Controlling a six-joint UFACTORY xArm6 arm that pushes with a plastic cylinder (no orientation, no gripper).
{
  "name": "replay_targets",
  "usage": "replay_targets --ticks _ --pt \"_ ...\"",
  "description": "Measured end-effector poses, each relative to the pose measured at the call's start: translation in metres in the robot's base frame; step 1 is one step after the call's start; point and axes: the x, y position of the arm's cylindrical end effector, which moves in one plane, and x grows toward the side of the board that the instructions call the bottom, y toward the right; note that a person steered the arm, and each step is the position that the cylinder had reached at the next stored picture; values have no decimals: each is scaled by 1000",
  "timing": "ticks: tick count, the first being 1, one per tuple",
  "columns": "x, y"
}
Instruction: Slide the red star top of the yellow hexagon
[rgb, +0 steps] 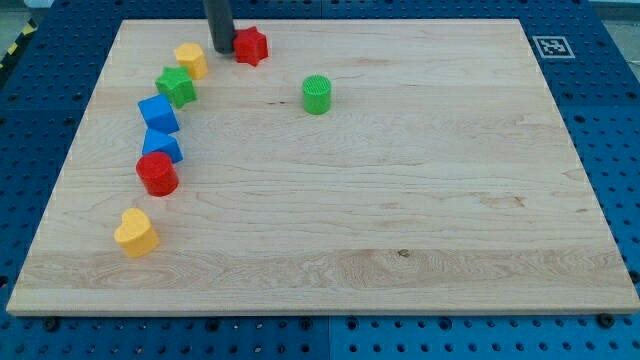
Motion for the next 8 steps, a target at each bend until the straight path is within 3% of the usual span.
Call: replay_targets --ticks 1,2,3,5,8 --pt "-44 3" --pt "-44 47" --pt "-33 93" --pt "19 73" --pt "30 72"
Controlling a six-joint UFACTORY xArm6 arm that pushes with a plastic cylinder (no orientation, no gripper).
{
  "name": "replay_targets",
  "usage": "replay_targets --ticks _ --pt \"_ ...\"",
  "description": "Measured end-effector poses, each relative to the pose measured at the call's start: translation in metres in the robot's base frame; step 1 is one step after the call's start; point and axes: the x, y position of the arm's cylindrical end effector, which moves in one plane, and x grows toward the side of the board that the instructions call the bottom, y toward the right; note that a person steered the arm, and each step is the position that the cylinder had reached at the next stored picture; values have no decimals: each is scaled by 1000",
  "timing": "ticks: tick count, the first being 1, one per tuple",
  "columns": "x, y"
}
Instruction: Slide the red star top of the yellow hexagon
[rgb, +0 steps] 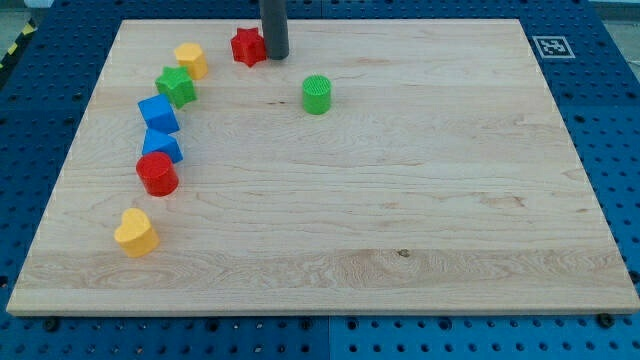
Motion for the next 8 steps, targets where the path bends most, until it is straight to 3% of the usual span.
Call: replay_targets --ticks 6,7,8 --pt "-11 -83" --pt "-11 -87" --pt "-10 -47"
